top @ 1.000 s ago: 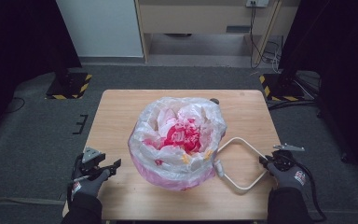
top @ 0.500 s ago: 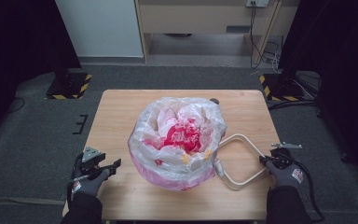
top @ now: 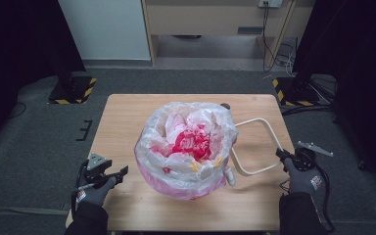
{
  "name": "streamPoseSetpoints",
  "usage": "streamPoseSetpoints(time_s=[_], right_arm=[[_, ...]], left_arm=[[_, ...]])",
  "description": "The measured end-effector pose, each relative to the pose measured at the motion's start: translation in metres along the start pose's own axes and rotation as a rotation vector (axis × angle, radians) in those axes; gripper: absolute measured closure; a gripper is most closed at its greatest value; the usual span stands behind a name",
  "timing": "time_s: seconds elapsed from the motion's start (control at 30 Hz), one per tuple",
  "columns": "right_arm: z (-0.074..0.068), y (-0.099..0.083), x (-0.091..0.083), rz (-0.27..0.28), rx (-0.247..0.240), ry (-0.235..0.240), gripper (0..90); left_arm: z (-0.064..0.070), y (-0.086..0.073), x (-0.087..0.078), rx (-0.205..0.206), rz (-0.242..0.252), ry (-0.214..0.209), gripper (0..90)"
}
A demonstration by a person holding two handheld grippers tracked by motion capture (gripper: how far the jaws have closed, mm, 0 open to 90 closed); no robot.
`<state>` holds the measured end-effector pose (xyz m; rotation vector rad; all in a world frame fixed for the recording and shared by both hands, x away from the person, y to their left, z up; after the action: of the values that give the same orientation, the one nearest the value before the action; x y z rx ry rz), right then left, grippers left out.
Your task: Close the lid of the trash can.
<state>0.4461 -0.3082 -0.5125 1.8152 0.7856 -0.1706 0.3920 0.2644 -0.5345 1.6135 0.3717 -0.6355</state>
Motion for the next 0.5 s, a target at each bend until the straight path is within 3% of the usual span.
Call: streamPoseSetpoints(time_s=[0.3, 0.5], right_arm=[[-0.020, 0.024, -0.010, 0.112, -0.005, 0.044, 77.8], [-0.026, 0.040, -0.020, 0.182, -0.015, 0.023, 77.5]], left_arm=[[0.000, 0.001, -0.001, -0.012, 0.007, -0.005, 26.3], [0.001, 0.001, 0.000, -0.009, 0.007, -0.007, 26.3]])
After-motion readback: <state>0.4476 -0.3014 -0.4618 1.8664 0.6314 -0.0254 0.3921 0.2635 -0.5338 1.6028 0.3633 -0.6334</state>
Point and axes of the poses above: each handheld gripper's, and its own axes: x roughly forward along the jaws, y roughly out of its top, z roughly to its right, the point moved 8 cm from there along x, roughly forward along the jaws, and after that the axes turned 14 degrees about y, right-handed, at the moved point
